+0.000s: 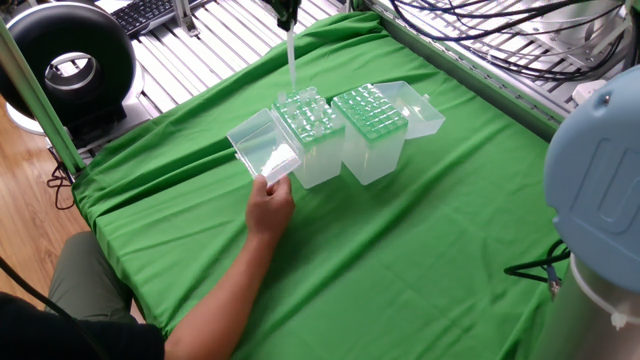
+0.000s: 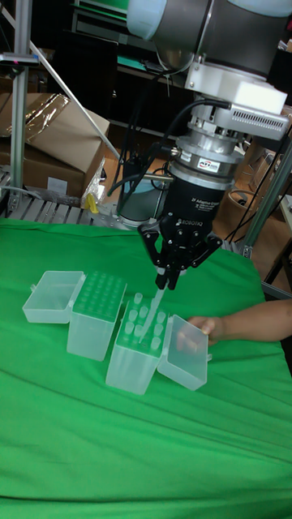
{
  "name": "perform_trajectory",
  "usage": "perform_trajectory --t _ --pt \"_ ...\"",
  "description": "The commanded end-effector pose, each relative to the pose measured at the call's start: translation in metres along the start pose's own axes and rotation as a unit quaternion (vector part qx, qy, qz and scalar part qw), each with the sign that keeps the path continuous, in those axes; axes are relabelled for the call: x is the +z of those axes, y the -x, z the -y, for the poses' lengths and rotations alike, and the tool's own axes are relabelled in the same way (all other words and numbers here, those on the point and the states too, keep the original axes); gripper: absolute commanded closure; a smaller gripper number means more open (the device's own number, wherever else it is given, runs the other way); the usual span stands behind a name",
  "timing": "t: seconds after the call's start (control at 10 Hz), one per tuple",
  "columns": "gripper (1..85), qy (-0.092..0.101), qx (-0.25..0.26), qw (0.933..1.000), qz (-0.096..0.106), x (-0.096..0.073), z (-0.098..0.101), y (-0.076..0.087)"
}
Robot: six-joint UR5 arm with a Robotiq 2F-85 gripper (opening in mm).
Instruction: Insert a large pipette tip into the holder for large pipette tips
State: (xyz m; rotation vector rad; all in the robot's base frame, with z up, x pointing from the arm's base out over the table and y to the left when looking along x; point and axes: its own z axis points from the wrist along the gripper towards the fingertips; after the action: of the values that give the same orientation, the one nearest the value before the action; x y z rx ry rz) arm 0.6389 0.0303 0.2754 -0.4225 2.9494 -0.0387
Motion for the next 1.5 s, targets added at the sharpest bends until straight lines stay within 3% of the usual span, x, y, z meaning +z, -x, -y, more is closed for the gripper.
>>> perform_trajectory --t 0.0,1.4 --pt "71.7 0.006 0.007 0.9999 0.004 0.0011 -0.0074 0.0011" --pt "72.7 0.002 0.017 0.9998 0.005 0.0052 -0.0156 -0.0035"
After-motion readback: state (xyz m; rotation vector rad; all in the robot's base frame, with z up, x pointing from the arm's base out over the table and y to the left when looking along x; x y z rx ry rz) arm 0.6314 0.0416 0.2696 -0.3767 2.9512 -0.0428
